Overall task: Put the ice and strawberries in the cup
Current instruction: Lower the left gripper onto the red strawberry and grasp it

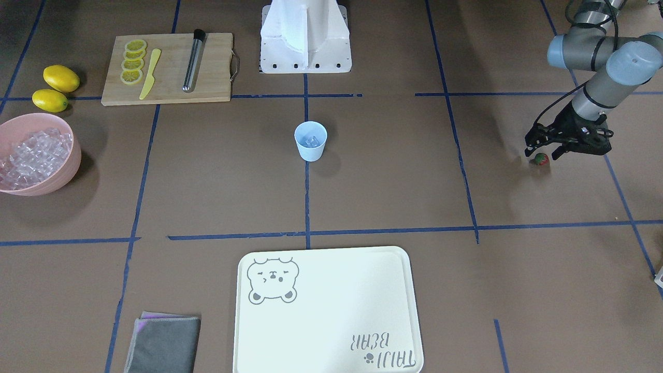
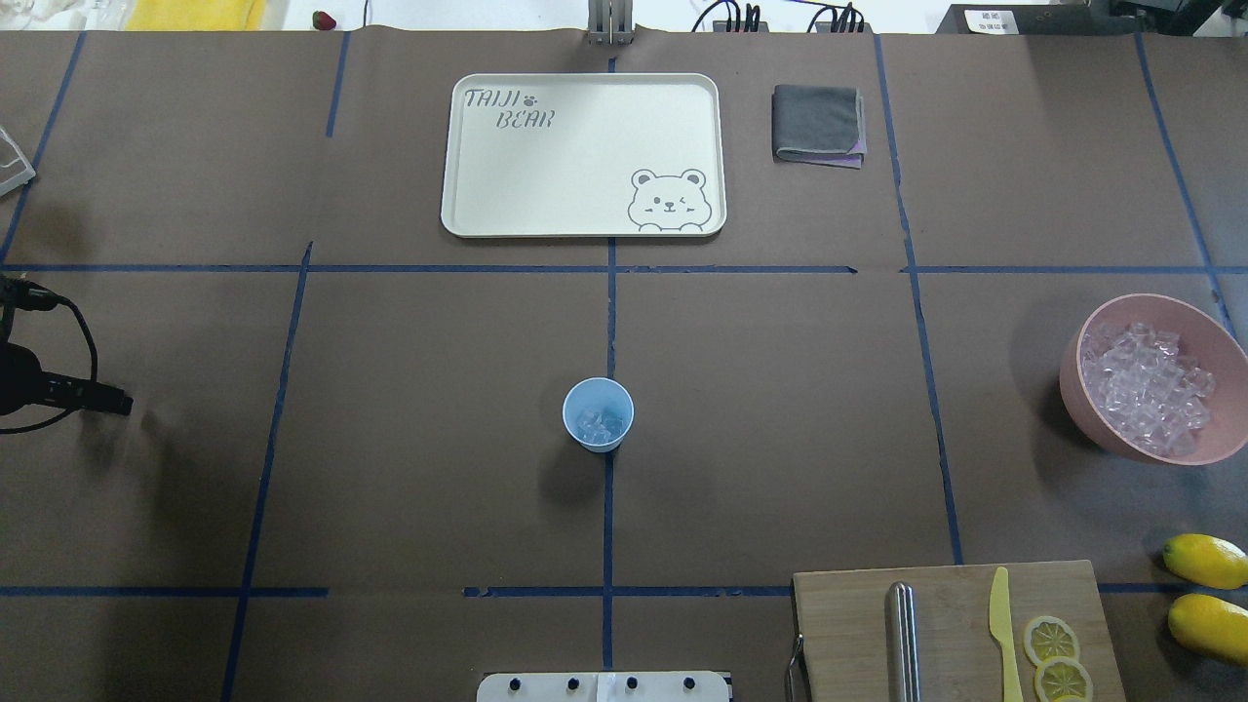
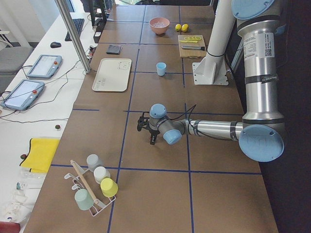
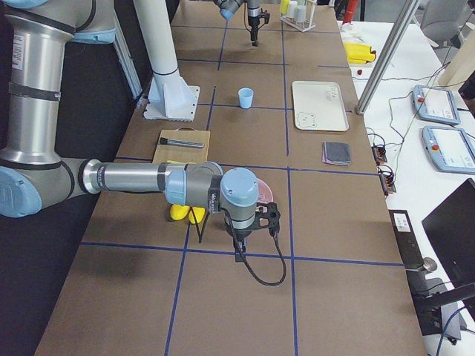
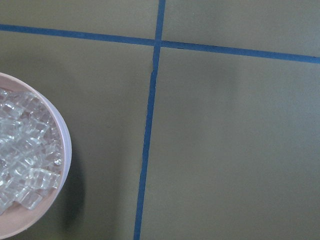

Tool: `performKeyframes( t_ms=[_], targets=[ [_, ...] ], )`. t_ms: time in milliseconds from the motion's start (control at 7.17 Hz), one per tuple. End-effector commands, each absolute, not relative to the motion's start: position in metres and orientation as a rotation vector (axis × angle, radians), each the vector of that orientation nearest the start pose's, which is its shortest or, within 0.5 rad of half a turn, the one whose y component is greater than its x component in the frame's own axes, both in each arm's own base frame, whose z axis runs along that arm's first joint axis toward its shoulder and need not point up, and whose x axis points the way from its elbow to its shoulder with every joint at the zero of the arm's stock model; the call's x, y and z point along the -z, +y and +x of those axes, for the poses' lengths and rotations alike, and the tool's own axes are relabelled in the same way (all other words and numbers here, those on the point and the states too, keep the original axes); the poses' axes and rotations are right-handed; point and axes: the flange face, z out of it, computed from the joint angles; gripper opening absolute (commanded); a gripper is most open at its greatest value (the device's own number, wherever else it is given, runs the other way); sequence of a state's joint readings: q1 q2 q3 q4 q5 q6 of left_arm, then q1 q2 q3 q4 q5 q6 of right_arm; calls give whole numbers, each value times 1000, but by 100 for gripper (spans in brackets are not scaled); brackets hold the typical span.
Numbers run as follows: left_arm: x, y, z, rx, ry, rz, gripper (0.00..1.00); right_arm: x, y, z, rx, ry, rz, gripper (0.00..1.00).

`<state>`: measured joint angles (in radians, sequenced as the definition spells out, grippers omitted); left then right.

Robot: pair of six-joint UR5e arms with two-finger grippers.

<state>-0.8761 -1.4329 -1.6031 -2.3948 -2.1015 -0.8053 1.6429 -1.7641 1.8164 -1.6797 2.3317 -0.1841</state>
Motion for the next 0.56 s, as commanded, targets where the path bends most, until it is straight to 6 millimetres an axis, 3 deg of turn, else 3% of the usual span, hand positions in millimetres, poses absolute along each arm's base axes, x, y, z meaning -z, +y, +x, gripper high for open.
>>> performKeyframes(
  t_ms=[0,140,279,419],
  targets=[
    [-626,-408,231,-86,845,164,40,-636,-400,94,85,-761,45,99],
    [-625,-406,228,-84,846,168,8,-636,-400,94,84,-761,44,99],
    [-623,-405,225,-85,851,169,0,-636,-400,94,84,-761,44,99],
    [-614,-406,223,-88,869,171,0,-635,-400,94,85,-761,46,99]
  ],
)
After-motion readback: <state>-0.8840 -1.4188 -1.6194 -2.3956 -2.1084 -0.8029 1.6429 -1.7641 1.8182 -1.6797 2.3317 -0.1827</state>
